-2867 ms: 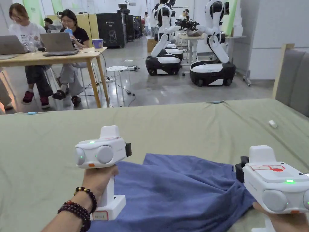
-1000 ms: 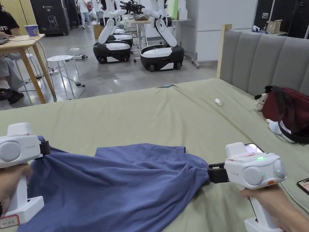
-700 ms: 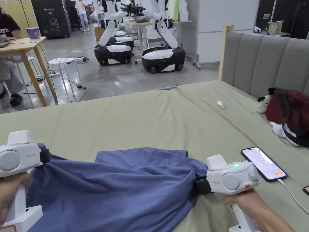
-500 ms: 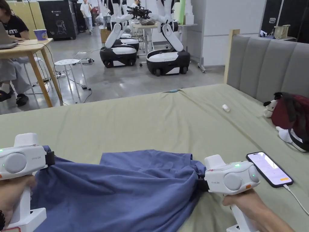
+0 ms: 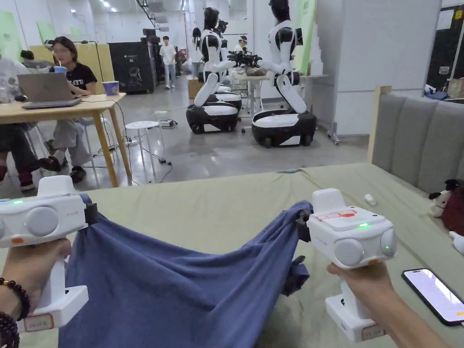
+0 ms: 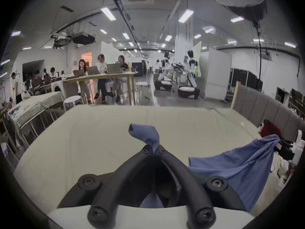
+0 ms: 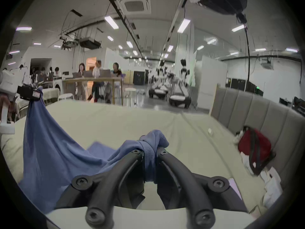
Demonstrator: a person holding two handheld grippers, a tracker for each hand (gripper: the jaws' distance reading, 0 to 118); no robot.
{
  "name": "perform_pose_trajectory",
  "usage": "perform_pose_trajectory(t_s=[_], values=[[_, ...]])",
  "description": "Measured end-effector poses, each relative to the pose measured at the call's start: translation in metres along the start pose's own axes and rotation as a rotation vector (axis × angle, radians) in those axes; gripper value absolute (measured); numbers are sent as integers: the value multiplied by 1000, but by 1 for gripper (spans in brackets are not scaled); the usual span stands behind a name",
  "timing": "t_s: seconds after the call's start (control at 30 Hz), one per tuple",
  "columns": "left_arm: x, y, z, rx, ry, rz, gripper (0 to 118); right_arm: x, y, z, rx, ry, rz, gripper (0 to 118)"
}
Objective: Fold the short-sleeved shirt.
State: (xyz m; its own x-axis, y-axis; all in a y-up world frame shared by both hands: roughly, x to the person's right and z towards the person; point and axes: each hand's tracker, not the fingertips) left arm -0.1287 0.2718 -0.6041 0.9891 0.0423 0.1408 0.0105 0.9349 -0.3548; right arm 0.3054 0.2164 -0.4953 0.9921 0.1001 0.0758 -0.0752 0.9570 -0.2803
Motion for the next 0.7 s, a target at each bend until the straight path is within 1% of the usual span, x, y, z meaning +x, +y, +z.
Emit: perform_pose_trajectory(t_s=[0.17,0.43,0.5,0.6,0.7], values=[[-15,66,15,105,44,-2,1,-11,81,-8,89,-30,14,12],[-30,163,20,259,124,-1,1,-2,179,-43,191,-96,36,12],[-30,180,17,283,144,11,1,1,201,-53,197,-116,34,12],[-29,197,11,312,155,42,1,4,224,-64,196,-139,9,12],[-24,202,0,318,161,23,1,3,235,-73,204,-148,18,12]])
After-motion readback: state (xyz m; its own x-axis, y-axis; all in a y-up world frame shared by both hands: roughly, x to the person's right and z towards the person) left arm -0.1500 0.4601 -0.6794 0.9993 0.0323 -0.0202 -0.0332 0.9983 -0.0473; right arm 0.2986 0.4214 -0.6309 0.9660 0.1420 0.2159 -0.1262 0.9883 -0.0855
